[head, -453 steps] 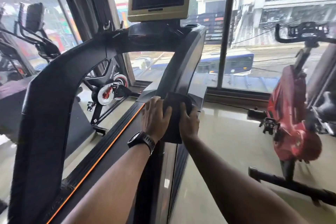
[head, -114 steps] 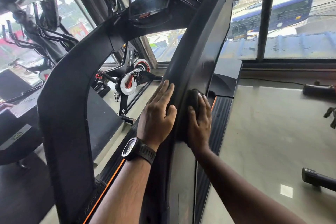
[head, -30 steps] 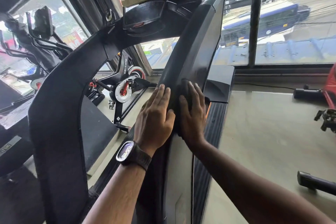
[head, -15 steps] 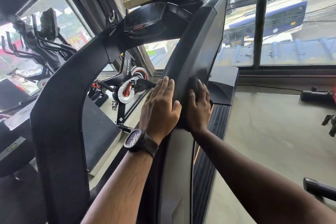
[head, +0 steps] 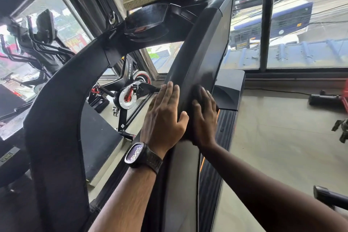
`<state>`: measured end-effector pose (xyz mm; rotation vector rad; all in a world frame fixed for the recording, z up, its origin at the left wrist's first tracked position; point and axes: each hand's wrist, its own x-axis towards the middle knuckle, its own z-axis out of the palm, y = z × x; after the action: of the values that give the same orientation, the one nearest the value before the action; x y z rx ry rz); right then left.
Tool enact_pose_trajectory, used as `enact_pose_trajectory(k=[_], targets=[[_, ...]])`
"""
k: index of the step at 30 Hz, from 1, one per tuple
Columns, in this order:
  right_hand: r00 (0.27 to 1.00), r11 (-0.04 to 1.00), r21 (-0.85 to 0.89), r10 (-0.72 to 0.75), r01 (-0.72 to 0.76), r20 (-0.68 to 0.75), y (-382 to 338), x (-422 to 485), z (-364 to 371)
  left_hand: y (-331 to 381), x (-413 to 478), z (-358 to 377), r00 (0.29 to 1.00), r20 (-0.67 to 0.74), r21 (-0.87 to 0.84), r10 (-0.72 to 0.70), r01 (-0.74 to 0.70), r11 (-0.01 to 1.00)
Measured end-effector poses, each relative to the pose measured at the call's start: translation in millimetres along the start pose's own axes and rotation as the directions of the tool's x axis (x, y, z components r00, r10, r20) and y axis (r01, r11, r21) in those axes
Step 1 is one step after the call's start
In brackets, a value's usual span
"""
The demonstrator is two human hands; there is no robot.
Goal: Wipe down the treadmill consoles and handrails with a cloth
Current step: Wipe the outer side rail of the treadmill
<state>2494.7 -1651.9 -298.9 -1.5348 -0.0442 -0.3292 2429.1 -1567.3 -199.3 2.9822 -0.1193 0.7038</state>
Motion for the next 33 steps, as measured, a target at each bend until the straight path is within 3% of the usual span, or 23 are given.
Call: enact_pose_trajectory(k=[3, 4, 7, 8, 10, 12, 14, 19, 24, 29, 33], targets=[[0.971, 0.969, -0.063, -0.239, 0.239, 0.007, -8.0, 16.3, 3.2, -1.0, 0.9, 1.1, 1.0, 0.002, -0.004, 0.011, -0.011, 1.0], [0.976, 0.972, -0.093, -0.217, 0.217, 0.009, -3.5, 27.5, 3.8, -0.9, 1.2, 1.3, 1.0, 0.004, -0.007, 0.013, -0.013, 1.0], [0.997, 0.995, -0.064, 0.078, -0.078, 0.0, 13.8, 35.1, 0.9, -2.4, 1.6, 2.6, 1.0, 0.01, -0.036, 0.009, -0.009, 0.999], [0.995, 0.994, -0.044, 0.097, -0.097, 0.006, 12.6, 24.7, 0.5, -3.1, 1.7, 2.7, 1.0, 0.01, -0.052, 0.005, -0.004, 0.999], [0.993, 0.993, -0.001, -0.114, 0.114, -0.012, 2.1, -1.0, 2.2, -4.7, 2.4, 2.7, 1.0, 0.002, -0.086, 0.001, -0.001, 0.996], [0.938, 0.938, -0.025, -0.347, 0.346, 0.0, -9.1, -7.2, 4.3, -5.2, 2.1, 2.6, 1.0, -0.013, -0.125, -0.005, 0.003, 0.992], [0.916, 0.906, -0.135, -0.399, 0.4, 0.037, -18.1, 11.9, 4.2, -4.5, 1.9, 2.6, 1.0, -0.022, -0.146, -0.007, 0.004, 0.989], [0.97, 0.963, -0.128, -0.242, 0.239, -0.006, -29.1, 33.8, 5.7, -4.6, 1.7, 2.9, 1.0, -0.017, -0.141, -0.005, 0.003, 0.99], [0.924, 0.907, -0.179, -0.377, 0.382, 0.061, -32.5, 46.4, 1.4, -5.8, 2.3, 2.9, 1.0, -0.016, -0.116, 0.009, -0.011, 0.993], [0.996, 0.997, -0.038, -0.068, 0.066, -0.056, -35.5, 46.4, 7.6, -4.0, 2.3, 3.6, 1.0, -0.002, -0.058, 0.013, -0.014, 0.998], [0.921, 0.905, -0.175, -0.388, 0.388, 0.036, -38.5, 34.2, 5.1, -3.4, 2.2, 1.4, 1.0, -0.024, -0.085, 0.013, -0.015, 0.996]])
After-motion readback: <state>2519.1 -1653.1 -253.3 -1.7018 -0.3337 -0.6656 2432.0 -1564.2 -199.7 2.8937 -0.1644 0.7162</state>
